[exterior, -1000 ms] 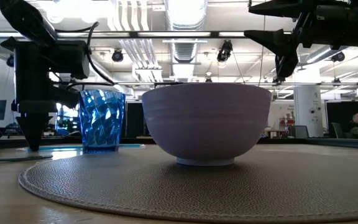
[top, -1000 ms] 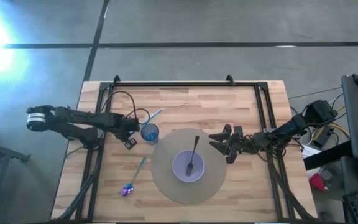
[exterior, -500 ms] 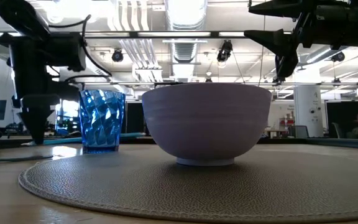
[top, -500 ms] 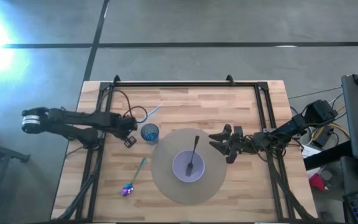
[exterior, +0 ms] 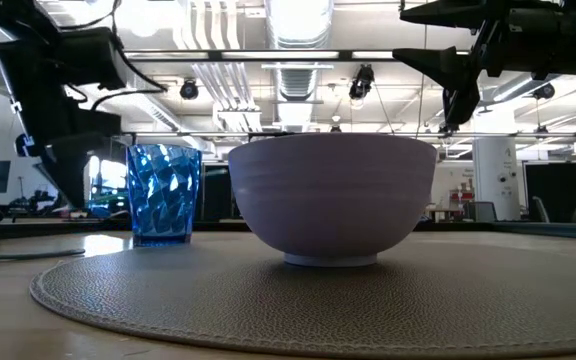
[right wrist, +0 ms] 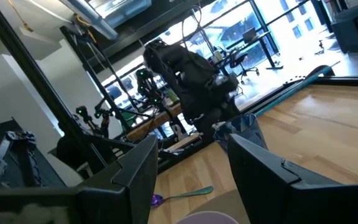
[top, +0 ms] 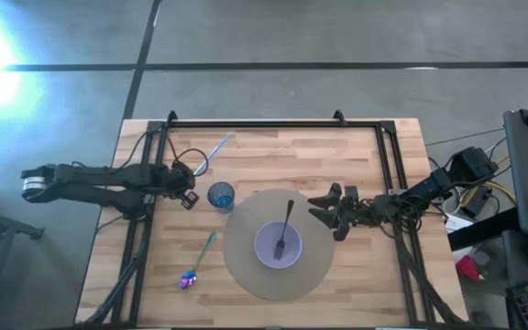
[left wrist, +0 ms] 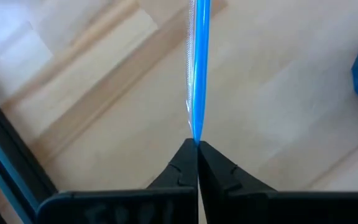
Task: Pick & Place Utensil
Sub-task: Put the blue straw into the blue cup
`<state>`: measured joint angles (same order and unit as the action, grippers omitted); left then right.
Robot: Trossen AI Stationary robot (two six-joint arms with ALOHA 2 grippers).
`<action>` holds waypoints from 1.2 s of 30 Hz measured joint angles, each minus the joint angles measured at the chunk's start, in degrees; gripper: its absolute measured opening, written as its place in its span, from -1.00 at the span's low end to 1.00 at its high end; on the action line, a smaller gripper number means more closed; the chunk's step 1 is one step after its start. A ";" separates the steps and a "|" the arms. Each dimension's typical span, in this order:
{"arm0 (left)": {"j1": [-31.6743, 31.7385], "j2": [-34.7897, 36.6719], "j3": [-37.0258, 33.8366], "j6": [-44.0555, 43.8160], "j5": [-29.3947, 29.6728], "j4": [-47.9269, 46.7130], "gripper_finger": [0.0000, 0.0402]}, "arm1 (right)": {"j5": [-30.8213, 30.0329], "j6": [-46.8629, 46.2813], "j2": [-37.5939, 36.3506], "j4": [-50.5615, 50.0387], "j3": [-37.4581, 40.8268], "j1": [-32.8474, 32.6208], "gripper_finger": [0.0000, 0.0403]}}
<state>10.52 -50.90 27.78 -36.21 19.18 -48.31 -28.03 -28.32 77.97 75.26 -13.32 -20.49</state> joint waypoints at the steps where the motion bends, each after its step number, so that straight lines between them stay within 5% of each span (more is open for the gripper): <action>1: 0.00 0.63 0.16 0.00 0.45 -0.05 -1.00 | 0.00 0.00 0.00 0.00 0.00 0.00 -0.06; 24: -0.78 4.33 17.33 10.25 8.23 1.15 -1.00 | 0.00 1.17 0.02 -0.02 0.00 0.00 -0.06; 36: -10.05 4.00 13.84 17.82 9.27 22.18 -1.00 | -0.45 11.61 0.02 0.05 -3.59 0.88 -0.06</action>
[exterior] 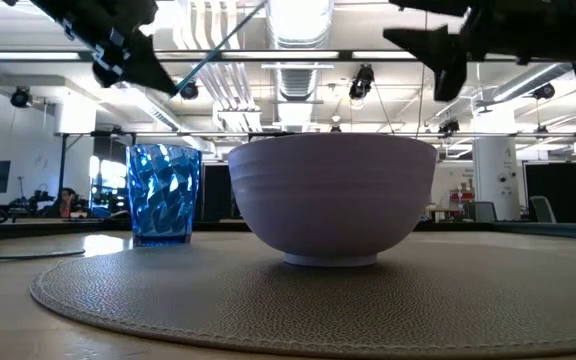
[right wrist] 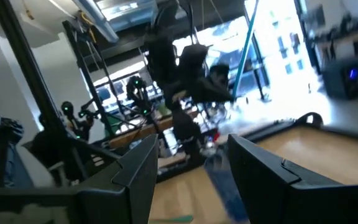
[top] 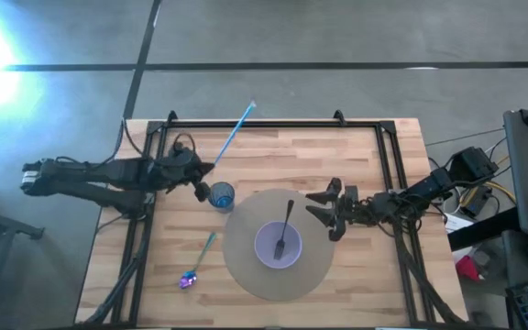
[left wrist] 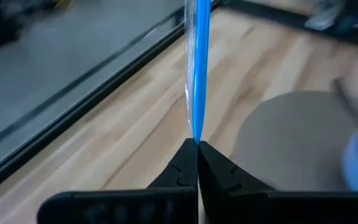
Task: Pick & Place Utensil
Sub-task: Put the blue straw into the blue cup
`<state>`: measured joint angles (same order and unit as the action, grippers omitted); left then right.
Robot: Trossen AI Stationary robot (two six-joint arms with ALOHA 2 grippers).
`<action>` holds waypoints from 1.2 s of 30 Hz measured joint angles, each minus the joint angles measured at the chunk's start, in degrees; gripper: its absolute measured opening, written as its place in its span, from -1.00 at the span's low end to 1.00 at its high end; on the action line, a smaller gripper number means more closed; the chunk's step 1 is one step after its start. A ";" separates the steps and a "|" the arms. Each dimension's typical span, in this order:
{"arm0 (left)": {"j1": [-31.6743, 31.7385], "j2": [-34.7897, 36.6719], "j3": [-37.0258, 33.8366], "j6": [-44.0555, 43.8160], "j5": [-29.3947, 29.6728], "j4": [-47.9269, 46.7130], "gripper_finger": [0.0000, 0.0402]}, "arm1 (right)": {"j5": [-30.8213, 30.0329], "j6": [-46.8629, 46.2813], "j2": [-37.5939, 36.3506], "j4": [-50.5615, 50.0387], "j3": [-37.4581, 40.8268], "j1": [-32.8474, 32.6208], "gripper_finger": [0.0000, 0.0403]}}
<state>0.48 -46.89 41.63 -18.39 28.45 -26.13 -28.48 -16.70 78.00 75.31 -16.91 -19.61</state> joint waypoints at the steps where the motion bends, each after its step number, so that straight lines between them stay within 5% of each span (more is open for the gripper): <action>1: -0.91 -0.02 -0.79 0.67 0.02 2.09 -1.00 | 0.03 1.80 0.00 -0.10 -0.71 0.14 -0.06; 14: -8.43 -0.41 -5.46 3.38 3.89 14.60 -1.00 | 0.02 6.44 0.00 -16.62 -8.79 2.83 -0.06; 26: -18.16 -4.14 -11.87 -1.87 17.86 23.24 -1.00 | 0.03 9.64 -0.01 -16.87 -10.18 2.81 -0.06; 31: -20.34 -5.24 -17.23 -1.87 19.18 35.90 -1.00 | 0.03 9.65 -0.02 -16.85 -10.18 2.79 -0.06; 36: -21.88 -6.35 -18.62 -1.89 19.25 38.96 -1.00 | 0.03 9.61 0.00 -16.85 -10.18 3.06 -0.06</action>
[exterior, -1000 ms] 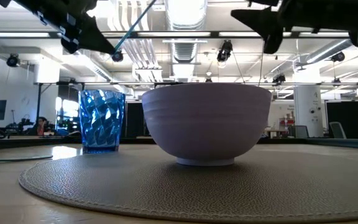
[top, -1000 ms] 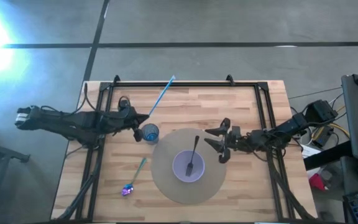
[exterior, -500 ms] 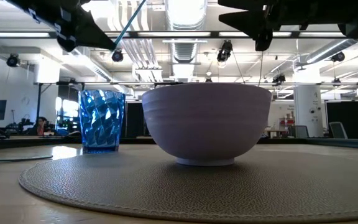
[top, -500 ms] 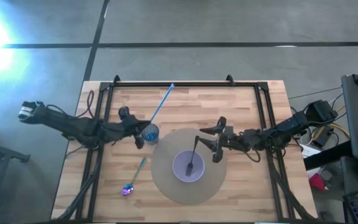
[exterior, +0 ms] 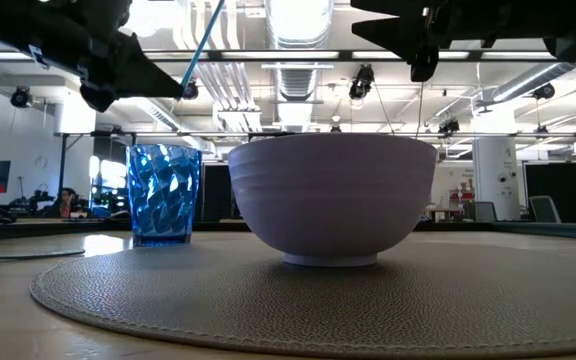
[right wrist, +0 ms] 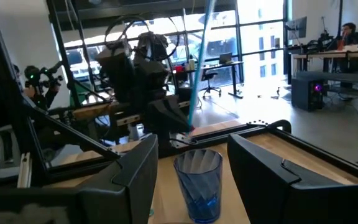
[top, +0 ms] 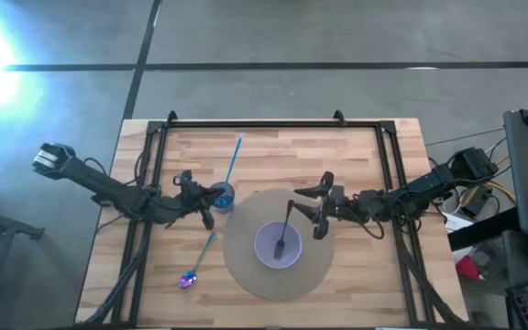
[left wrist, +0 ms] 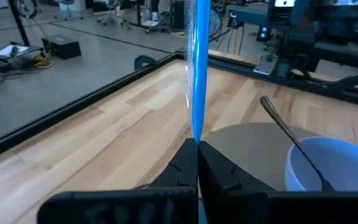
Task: Pick & Place Utensil
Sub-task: Put the blue straw into the blue cup
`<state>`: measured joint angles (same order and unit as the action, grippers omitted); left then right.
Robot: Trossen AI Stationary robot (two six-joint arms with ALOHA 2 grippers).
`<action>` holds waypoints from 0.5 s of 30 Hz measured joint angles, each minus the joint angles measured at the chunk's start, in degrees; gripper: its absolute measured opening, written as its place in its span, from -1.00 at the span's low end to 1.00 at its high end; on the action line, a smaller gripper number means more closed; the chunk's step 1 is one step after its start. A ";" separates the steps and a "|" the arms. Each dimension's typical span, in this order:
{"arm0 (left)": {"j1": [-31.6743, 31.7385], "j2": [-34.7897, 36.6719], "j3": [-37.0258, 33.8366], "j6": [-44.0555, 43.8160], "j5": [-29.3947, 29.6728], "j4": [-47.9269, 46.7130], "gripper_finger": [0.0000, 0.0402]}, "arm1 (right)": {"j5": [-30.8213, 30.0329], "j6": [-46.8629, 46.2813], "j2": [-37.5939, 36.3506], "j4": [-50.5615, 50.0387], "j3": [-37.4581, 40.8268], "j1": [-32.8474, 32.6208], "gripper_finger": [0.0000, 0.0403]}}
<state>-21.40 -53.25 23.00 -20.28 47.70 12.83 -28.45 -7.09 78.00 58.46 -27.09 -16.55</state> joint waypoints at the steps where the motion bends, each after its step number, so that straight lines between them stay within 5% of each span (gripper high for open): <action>1: -0.25 -0.32 0.00 -0.17 0.00 0.15 -1.00 | 0.00 -0.19 -0.02 0.02 0.02 0.21 -0.06; 7: -1.30 -3.08 0.02 -1.26 0.35 0.09 -1.00 | 1.58 0.28 -0.02 -0.01 -0.71 2.22 -0.06; 15: -2.86 -6.55 0.04 -0.70 -0.20 0.06 -1.00 | 17.06 3.38 0.02 -8.18 -7.83 10.22 -0.06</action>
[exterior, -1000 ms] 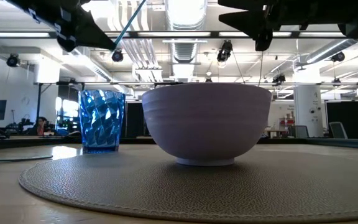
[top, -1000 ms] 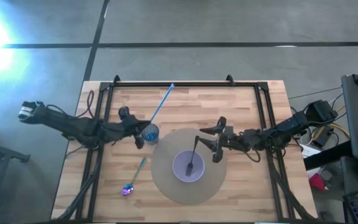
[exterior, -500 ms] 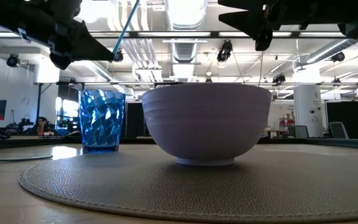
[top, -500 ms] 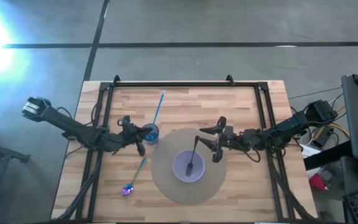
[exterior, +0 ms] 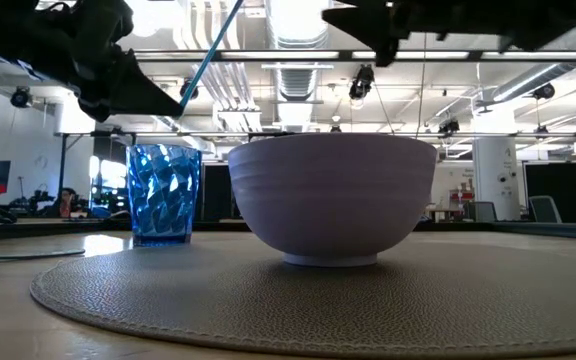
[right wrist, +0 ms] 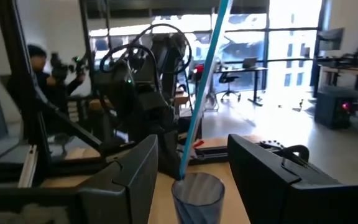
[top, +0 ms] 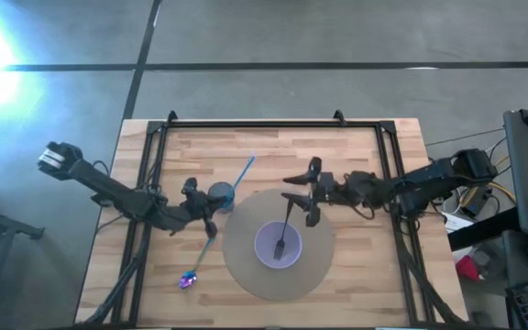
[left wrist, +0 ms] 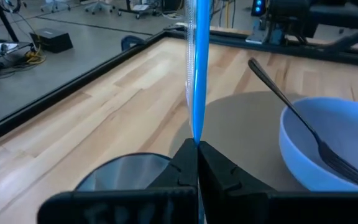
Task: Pick & Place Utensil
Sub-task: Put the blue straw into the blue cup
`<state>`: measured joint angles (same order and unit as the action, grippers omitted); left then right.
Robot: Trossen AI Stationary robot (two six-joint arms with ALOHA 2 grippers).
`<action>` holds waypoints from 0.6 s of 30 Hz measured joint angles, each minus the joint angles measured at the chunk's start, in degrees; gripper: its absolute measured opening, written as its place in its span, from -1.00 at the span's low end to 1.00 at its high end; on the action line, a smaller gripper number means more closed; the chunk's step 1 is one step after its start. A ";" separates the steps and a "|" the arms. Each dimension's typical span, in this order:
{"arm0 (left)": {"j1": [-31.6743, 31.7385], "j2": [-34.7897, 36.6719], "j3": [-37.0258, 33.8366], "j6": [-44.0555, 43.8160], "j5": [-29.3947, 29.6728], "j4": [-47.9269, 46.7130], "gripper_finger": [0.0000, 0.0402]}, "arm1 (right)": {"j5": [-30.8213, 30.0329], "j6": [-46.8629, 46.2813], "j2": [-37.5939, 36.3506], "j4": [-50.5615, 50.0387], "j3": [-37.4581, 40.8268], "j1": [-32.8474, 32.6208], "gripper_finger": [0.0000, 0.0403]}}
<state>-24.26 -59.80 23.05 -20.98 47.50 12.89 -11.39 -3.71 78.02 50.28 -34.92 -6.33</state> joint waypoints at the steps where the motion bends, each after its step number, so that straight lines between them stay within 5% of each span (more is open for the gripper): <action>1: -0.09 -0.16 0.00 0.07 -0.02 0.00 -1.00 | 1.32 0.67 0.00 -1.93 -1.32 0.79 -0.06; 7: -0.12 -0.01 0.02 0.58 0.25 -0.73 -1.00 | 6.67 7.13 0.45 -12.12 -8.51 2.41 -0.06; 18: -0.27 0.38 0.07 1.93 0.33 -1.68 -1.00 | 6.92 11.83 11.71 -12.45 -18.53 3.56 -0.06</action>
<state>-24.53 -59.41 23.11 -19.05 47.84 11.21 -4.47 8.12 89.73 37.83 -53.45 -2.77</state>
